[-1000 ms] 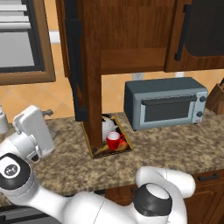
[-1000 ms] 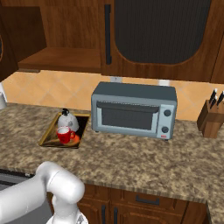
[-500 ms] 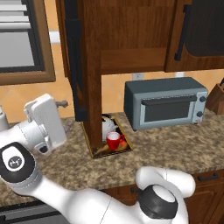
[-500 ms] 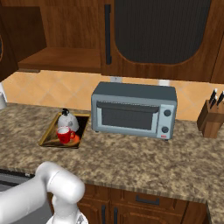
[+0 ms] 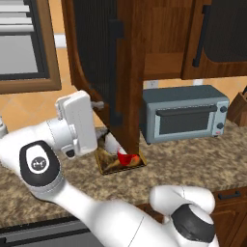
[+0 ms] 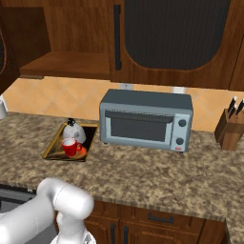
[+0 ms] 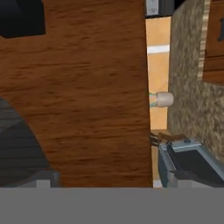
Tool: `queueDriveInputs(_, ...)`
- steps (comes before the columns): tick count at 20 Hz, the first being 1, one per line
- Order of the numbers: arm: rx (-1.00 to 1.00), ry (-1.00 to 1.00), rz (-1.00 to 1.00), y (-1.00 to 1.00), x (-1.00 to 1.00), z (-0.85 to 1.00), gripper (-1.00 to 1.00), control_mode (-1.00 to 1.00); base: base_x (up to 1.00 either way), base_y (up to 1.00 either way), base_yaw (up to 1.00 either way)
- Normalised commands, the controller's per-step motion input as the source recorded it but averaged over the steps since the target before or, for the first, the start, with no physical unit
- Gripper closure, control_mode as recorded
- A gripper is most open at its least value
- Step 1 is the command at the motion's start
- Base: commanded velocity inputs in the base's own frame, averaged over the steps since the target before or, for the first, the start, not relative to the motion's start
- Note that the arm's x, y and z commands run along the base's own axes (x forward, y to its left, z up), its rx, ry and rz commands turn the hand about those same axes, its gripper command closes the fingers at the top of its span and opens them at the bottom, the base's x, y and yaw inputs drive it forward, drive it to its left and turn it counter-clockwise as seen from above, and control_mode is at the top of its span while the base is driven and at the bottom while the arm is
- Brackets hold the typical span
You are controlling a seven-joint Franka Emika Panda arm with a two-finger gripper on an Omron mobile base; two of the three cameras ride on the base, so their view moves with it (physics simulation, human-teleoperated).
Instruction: Pick the kettle from the counter and place it on the tray. Then pick the mug from the cabinet and place it on the tray. Then close the cabinet doors.
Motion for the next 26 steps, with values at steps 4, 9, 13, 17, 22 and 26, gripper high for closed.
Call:
queueDriveInputs(4,0.02,0.00,-0.01,-0.79,-0.06,0.25,-1.00,-1.00,0.00,0.00,0.00)
queueDriveInputs(9,0.03,0.00,0.00,-0.83,0.00,0.14,-1.00,-1.00,0.00,0.00,0.00)
queueDriveInputs(13,0.03,0.00,0.00,-0.71,0.04,0.17,-1.00,-1.00,0.00,0.00,0.00)
queueDriveInputs(17,0.05,-0.01,0.03,-0.60,0.18,0.20,-1.00,-1.00,0.00,0.00,0.00)
queueDriveInputs(22,0.05,-0.02,0.06,-0.47,0.29,0.27,-1.00,-1.00,0.00,0.00,0.00)
queueDriveInputs(26,0.06,-0.02,0.08,-0.40,0.35,0.32,-1.00,-1.00,0.00,0.00,0.00)
